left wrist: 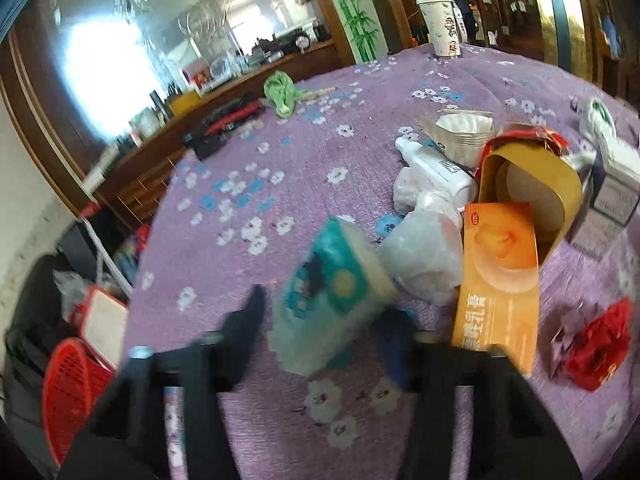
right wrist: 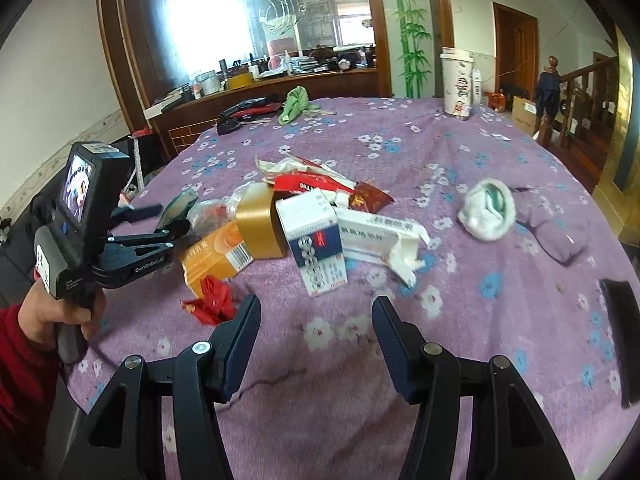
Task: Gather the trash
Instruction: 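Grasp the teal tissue pack with the left gripper while the right grasps a white medicine box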
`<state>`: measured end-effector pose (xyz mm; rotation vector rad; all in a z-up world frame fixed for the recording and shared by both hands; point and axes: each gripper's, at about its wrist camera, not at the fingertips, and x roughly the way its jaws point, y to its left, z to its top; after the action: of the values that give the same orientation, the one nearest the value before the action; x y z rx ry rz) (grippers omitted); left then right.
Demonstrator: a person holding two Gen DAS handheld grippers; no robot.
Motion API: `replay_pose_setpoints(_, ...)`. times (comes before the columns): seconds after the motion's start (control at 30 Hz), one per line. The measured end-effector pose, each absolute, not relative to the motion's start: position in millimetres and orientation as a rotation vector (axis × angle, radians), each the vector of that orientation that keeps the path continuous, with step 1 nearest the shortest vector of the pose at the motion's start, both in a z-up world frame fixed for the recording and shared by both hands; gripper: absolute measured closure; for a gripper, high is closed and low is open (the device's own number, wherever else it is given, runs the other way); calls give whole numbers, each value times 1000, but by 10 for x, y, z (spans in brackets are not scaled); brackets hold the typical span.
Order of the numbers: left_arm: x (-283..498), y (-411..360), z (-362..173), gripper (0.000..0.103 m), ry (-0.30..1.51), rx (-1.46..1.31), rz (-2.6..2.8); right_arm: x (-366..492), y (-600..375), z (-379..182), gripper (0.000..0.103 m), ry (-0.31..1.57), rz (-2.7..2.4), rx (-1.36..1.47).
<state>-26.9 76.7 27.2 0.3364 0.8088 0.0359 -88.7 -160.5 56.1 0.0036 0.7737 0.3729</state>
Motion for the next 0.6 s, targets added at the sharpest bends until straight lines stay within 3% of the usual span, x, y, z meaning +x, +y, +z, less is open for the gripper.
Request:
replay_pose_setpoints(0.27,-247,1123,298,76,840,78,-29,-512,-1393,523,42,786,397,-31)
replay_pose_setpoints(0.33,-250,1230,318,78,839,3,-54,-431,-1336,504,50,783,391,-49)
replay_pose_setpoints(0.37,-260,1271,322,80,837,-24,-64,-397,-1303,491,61,786,385,-61)
replay_pose_setpoints(0.5,-308,1378,346,88,833,-100,-89,-393,-1269,505,63,773,382,-65)
replay_pose_setpoints(0.6,-392,1406,402,89,817,-136,-107,-484,-1292,563,63,753,389,-59)
